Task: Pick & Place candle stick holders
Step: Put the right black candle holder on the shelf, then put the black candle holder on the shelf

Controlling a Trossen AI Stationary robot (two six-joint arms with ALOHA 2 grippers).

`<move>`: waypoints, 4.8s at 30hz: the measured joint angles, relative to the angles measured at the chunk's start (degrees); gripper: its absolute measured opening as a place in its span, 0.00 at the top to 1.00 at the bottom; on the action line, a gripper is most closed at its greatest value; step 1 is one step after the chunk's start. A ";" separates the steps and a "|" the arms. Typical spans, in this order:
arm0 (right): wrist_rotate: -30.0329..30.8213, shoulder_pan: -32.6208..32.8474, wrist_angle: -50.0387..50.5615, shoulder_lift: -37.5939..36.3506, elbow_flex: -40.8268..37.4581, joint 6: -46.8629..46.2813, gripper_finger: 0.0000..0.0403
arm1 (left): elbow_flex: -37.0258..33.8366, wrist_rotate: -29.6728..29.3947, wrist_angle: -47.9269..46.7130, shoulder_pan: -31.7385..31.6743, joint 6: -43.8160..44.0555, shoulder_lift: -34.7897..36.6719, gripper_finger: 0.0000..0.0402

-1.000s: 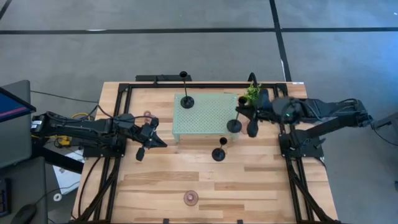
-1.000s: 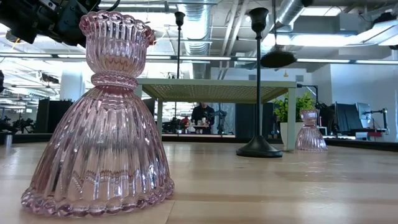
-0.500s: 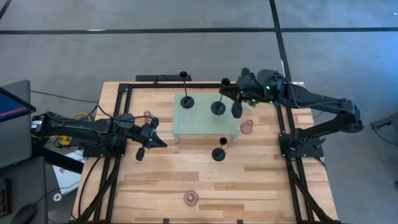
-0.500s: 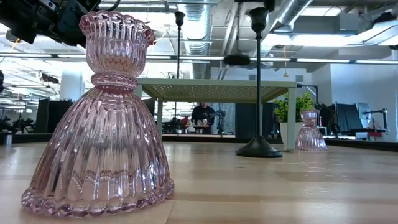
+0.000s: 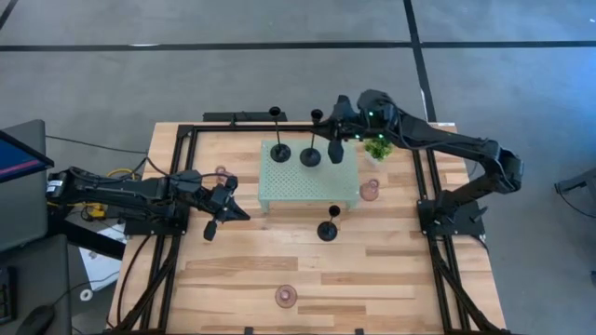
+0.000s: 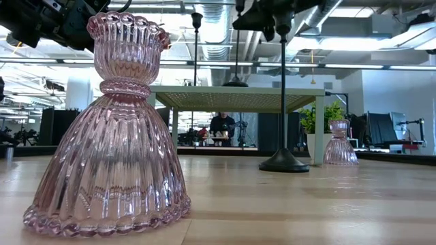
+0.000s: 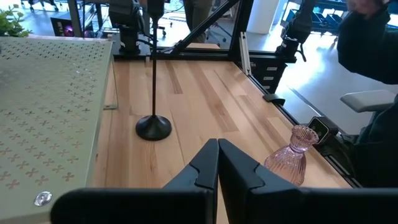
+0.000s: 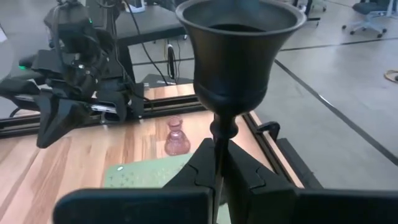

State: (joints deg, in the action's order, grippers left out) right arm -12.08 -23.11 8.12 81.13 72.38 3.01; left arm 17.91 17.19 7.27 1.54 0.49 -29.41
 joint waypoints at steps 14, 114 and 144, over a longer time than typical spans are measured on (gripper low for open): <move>-0.53 -2.09 -2.03 3.73 -0.02 0.46 1.00 | 0.00 0.01 0.02 -0.01 0.00 0.00 0.98; 0.07 0.73 31.27 -11.34 -0.07 -1.89 0.43 | -0.02 0.02 -1.70 0.00 0.00 -0.02 0.98; 15.76 31.08 18.52 -23.86 -27.42 -22.16 0.43 | -0.02 0.00 -1.90 0.00 0.00 0.00 0.98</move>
State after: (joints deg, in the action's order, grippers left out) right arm 3.69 7.98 26.64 57.27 44.96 -19.15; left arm 17.89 17.19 5.37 1.54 0.49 -29.41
